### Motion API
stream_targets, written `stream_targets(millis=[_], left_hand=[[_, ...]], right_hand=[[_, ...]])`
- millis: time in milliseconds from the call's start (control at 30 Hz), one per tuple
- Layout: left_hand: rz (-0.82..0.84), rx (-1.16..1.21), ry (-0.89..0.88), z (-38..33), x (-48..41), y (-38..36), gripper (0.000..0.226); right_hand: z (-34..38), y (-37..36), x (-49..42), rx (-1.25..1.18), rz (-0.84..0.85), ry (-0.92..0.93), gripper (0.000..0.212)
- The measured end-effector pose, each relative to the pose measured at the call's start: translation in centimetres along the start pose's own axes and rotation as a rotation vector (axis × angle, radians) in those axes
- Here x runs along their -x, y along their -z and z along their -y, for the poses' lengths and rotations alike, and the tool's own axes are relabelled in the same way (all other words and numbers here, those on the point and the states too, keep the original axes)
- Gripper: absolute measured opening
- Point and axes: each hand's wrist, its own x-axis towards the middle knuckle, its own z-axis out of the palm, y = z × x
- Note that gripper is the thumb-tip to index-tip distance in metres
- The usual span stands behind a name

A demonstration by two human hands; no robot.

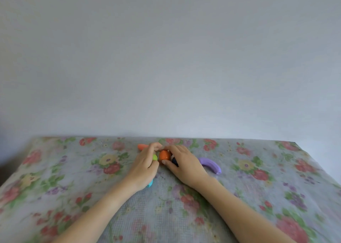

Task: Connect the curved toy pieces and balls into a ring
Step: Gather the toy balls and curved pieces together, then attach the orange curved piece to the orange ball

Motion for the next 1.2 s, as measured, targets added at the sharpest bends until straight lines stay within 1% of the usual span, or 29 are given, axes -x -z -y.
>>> stream_targets(millis=[100, 367, 433, 467, 533, 567, 600, 633, 667, 700, 733, 767, 867, 1033, 1200], left_hand=[[0.0, 0.035, 0.009, 0.3, -0.1, 0.0, 0.048], [-0.219, 0.278, 0.047, 0.6, -0.3, 0.6, 0.029], [-0.302, 0.253, 0.072, 0.5, -0.4, 1.0, 0.025], [-0.335, 0.211, 0.078, 0.5, -0.5, 1.5, 0.027], [-0.373, 0.088, 0.061, 0.9, -0.9, 2.5, 0.032], [-0.374, -0.007, 0.036, 1.1, -1.4, 3.1, 0.03], [-0.359, -0.138, 0.009, 1.3, -2.0, 3.6, 0.025], [-0.323, -0.292, -0.008, 1.6, -2.6, 4.0, 0.017], [-0.273, -0.436, -0.014, 2.0, -3.2, 4.3, 0.014], [-0.212, -0.549, -0.015, 2.3, -3.8, 4.3, 0.021], [-0.148, -0.622, -0.017, 2.6, -4.3, 4.2, 0.028], [-0.101, -0.658, -0.025, 2.7, -4.7, 4.1, 0.029], [-0.039, -0.675, -0.094, 2.6, -5.3, 4.3, 0.026], [0.08, -0.641, -0.302, 1.5, -5.2, 5.8, 0.023], [0.116, -0.624, -0.361, 0.6, -4.9, 5.9, 0.022]], right_hand=[[0.0, 0.0, 0.1, 0.01, -0.01, -0.042, 0.035], [0.5, 0.5, 0.3, -0.031, -0.115, -0.151, 0.032], [0.6, 0.7, 0.5, -0.059, -0.153, -0.201, 0.029], [0.7, 0.8, 0.5, -0.071, -0.169, -0.223, 0.028], [0.7, 0.9, 0.6, -0.091, -0.182, -0.249, 0.027], [0.8, 1.0, 0.7, -0.099, -0.183, -0.254, 0.026], [0.8, 1.1, 0.7, -0.103, -0.181, -0.256, 0.026], [0.8, 1.1, 0.7, -0.108, -0.178, -0.26, 0.026], [0.8, 1.2, 0.8, -0.115, -0.178, -0.265, 0.026], [0.8, 1.2, 0.8, -0.124, -0.184, -0.271, 0.026], [0.8, 1.2, 0.8, -0.132, -0.194, -0.279, 0.026], [0.7, 1.3, 0.8, -0.138, -0.204, -0.287, 0.026], [0.5, 1.2, 0.8, -0.143, -0.214, -0.298, 0.028], [0.4, 1.1, 0.7, -0.109, -0.196, -0.273, 0.034], [0.5, 1.1, 0.7, -0.092, -0.181, -0.257, 0.028]])
